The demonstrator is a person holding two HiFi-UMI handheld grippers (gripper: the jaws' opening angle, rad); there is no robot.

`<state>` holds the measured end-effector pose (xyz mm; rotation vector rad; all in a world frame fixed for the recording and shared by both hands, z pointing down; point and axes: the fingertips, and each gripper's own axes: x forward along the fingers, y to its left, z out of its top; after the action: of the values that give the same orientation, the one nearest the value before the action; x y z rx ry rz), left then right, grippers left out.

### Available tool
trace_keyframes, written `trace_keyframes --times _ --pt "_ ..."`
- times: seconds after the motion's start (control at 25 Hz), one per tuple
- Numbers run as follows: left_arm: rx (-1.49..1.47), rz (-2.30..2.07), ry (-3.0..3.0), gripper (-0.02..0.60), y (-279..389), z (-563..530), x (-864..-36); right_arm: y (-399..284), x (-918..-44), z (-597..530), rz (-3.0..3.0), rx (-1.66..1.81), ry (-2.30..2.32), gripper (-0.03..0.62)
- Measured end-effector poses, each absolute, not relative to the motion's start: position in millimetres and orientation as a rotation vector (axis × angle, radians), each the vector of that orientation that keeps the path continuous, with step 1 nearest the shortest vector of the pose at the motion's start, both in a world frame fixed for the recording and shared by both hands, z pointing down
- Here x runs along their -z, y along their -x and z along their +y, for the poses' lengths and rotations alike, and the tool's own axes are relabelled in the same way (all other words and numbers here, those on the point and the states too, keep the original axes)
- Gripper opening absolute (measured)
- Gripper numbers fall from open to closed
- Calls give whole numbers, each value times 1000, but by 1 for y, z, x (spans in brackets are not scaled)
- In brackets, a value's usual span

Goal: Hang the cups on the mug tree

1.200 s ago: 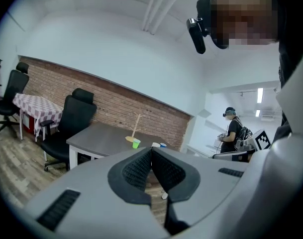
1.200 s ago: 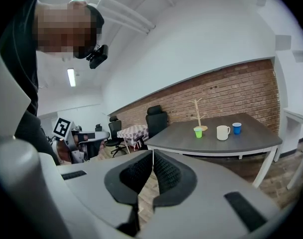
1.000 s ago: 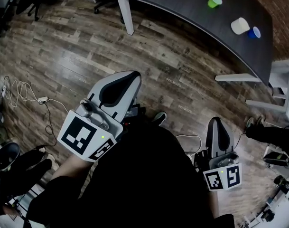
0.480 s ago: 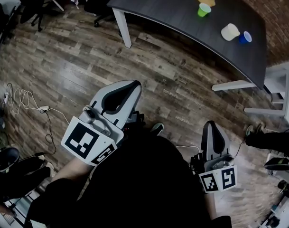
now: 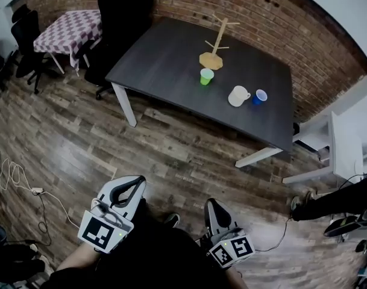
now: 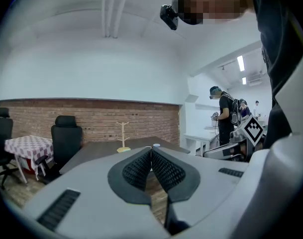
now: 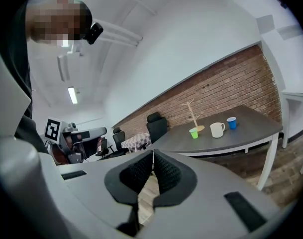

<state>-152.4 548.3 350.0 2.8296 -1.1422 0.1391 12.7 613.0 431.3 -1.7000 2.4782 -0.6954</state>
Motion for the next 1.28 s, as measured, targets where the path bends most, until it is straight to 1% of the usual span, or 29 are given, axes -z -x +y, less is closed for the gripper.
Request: trace_keyframes --times 0.2,0.44,0.72,0.8,0.84,0.88,0.92,0.96,1.08,1.28 --pt "-268 -1148 -2845 18 161 530 -355 -21 -431 593 2486 686 1722 31" --pt "-174 -1090 -2793 18 164 470 -363 -15 -431 548 2506 629 1750 32" --pt "-172 -949 -2884 19 169 366 -367 -9 -431 460 2414 617 1949 32" --pt "-122 -920 -2921 20 172 332 -361 -1 -431 433 2376 634 1983 35" --pt "-101 -906 -2931 20 175 315 -358 4 -431 420 2352 649 1994 41" --pt "-104 -888 -2937 20 180 299 -358 8 -432 407 2328 666 2004 61" --pt "-122 -868 -2940 20 185 284 -360 13 -433 395 2309 680 2017 101" --pt "-146 -851 -2940 20 192 271 -364 18 -434 384 2297 690 2033 127" --pt "-209 -798 -2934 20 211 236 -374 30 -435 354 2279 697 2079 146" --pt "-191 -723 -2876 20 231 185 -388 43 -434 314 2262 717 2139 147"
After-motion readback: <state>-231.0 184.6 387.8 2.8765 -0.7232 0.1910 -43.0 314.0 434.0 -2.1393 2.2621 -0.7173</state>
